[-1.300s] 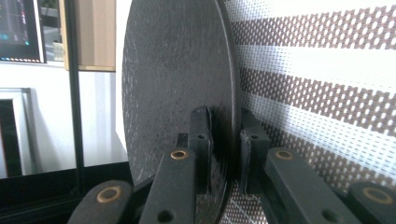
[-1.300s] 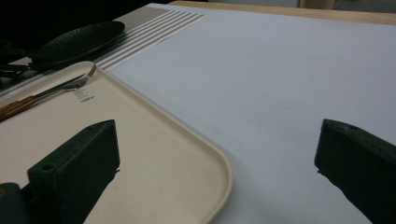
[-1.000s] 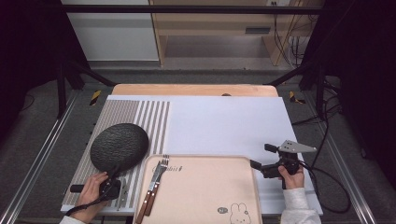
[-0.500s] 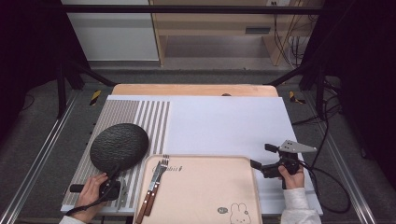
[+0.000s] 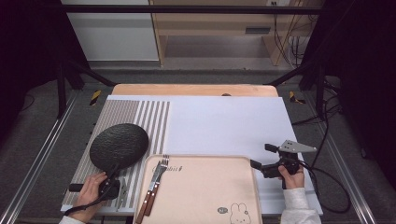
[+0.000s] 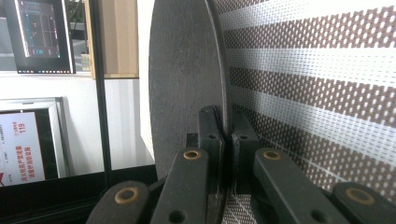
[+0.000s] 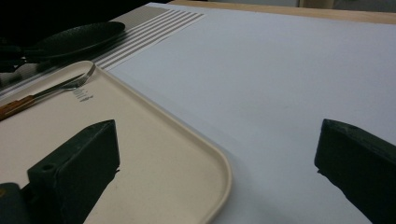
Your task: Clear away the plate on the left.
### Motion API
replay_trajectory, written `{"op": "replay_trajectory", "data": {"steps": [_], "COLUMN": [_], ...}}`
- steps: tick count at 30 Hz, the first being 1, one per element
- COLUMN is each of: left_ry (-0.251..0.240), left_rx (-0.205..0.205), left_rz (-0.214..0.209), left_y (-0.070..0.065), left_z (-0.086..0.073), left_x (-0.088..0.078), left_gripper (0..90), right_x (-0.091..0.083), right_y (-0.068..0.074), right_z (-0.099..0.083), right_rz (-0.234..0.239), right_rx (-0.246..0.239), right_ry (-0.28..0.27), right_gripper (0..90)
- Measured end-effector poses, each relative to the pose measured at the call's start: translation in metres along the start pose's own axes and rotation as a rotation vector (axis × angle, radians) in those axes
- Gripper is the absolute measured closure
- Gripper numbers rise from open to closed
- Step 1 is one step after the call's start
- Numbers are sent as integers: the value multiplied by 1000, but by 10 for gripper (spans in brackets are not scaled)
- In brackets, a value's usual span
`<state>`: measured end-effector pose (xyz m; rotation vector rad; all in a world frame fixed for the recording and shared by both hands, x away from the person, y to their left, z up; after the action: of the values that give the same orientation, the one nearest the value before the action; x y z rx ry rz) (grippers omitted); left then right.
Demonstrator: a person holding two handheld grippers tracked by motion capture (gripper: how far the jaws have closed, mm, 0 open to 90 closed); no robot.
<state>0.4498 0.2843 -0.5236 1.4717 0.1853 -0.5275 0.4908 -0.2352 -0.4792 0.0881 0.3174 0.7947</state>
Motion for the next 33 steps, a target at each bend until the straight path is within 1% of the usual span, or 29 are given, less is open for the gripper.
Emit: {"op": "replay_trajectory", "data": {"steps": [1, 4, 7, 9, 13, 15, 17, 23, 28, 33], "left_ry": [-4, -2, -9, -5, -13, -7, -9, -14, -9, -6], "left_rx": [-7, -11, -14, -11, -20, -13, -17, -22, -42, -29], "left_rz": [-2, -10, -16, -26, -31, -41, -45, -45, -50, -50], "left_y": [0, 3, 5, 7, 8, 10, 11, 12, 14, 15], "left_z": [0, 0, 0, 0, 0, 0, 0, 0, 1, 2], "left_x": [0, -1, -1, -2, -1, -2, -2, -2, -2, -2], "left_gripper": [863, 864, 864, 864, 864, 864, 864, 864, 864, 864], "right_x": [0, 0, 0, 0, 1, 1, 1, 1, 1, 1], "right_y": [0, 0, 0, 0, 0, 0, 0, 0, 0, 0], "right_z": [0, -1, -1, -1, -1, -1, -1, -1, -1, -1], "right_rz": [0, 0, 0, 0, 0, 0, 0, 1, 0, -1], "right_rx": [0, -1, 1, 0, 0, 1, 1, 1, 0, 1], "right_ry": [0, 5, 5, 5, 6, 5, 5, 6, 5, 6], "right_gripper": [3, 3, 3, 3, 3, 3, 3, 3, 3, 3]}}
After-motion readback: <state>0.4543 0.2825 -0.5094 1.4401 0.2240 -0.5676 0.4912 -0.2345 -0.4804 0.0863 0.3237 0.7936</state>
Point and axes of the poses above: each handheld gripper's, and its own axes: x roughly forward along the jaws, z roughly out of its top, y roughly to its left, the point moved 6 cm from there along x, roughly forward along the jaws, and after that the axes turned 9 degrees about -y, right-handed, at the moved point
